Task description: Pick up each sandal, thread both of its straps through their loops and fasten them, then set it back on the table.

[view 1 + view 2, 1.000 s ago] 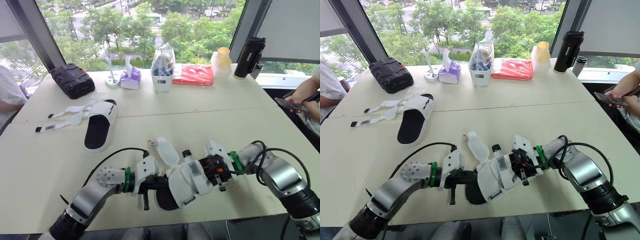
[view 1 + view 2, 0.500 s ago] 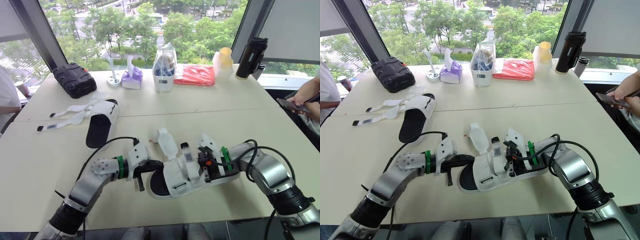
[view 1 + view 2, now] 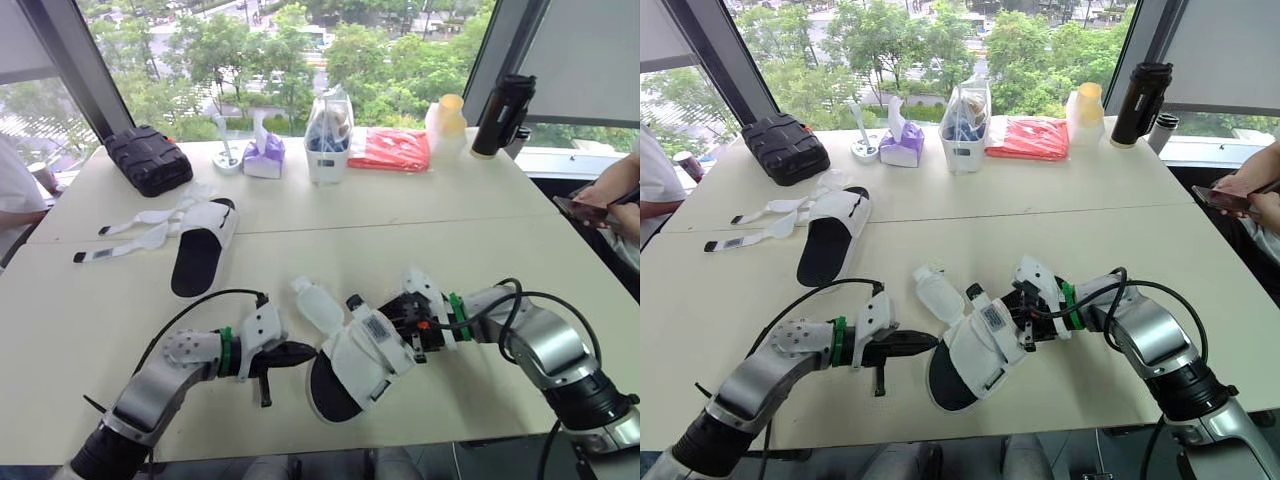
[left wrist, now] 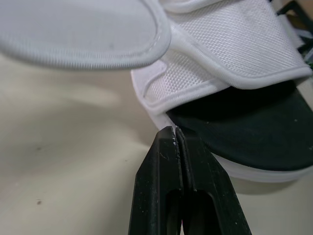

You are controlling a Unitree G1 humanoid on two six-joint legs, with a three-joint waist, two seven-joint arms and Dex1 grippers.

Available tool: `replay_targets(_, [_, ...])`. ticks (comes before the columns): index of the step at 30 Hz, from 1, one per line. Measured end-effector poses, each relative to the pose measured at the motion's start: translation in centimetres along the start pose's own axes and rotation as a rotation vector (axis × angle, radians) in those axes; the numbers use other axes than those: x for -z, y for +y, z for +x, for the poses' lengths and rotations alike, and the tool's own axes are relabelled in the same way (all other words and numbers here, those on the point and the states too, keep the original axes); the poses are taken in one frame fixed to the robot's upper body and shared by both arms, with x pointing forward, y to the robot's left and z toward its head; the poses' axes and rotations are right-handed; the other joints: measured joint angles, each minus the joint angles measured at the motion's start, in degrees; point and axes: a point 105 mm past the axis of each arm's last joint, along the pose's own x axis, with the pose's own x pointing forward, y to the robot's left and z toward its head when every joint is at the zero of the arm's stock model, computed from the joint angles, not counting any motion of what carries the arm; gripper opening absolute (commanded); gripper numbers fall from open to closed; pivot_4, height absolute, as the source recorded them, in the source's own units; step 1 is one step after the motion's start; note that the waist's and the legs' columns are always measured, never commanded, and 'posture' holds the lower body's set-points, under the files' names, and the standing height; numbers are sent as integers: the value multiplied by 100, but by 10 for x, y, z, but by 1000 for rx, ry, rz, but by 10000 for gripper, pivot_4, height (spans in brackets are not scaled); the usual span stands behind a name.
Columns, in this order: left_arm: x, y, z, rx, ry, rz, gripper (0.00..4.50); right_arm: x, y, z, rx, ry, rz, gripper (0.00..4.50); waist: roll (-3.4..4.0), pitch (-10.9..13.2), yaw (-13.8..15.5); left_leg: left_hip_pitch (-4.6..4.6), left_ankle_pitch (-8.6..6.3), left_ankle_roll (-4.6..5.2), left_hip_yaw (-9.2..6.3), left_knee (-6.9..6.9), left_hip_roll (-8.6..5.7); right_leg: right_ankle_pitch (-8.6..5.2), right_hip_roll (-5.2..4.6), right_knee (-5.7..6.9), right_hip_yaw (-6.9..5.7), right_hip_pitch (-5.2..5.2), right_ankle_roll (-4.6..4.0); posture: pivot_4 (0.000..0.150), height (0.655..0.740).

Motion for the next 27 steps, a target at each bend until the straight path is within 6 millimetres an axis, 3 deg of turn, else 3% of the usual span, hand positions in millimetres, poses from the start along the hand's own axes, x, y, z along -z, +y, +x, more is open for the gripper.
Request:
replay_targets(5, [-8, 3, -7, -40, -46, -13, 0, 1, 2, 2, -10, -7, 32, 882, 0, 0, 0, 0, 0, 0, 0, 0, 1, 0, 0, 0, 0, 0, 0, 1500, 7400])
replay_targets(11, [-22, -15, -10, 40, -88, -26, 0, 3, 2, 3, 1, -12, 26, 882, 0, 0, -5, 1, 0, 0, 1, 0, 1, 0, 0, 0, 0, 0, 0, 1500, 7400])
replay_targets(20, [-9, -38, 2, 166, -19, -42, 0, 4, -2, 0, 13, -4, 15, 882, 0, 0, -1, 1, 0, 0, 3, 0, 0, 0, 0, 0, 0, 2, 0, 1500, 7400])
replay_targets(27, [-2, -34, 16, 139, -7, -22, 0, 1, 2, 2, 6, -8, 35, 882, 0, 0, 7, 1, 0, 0, 1, 0, 0, 0, 0, -1, 0, 3, 0, 1500, 7400])
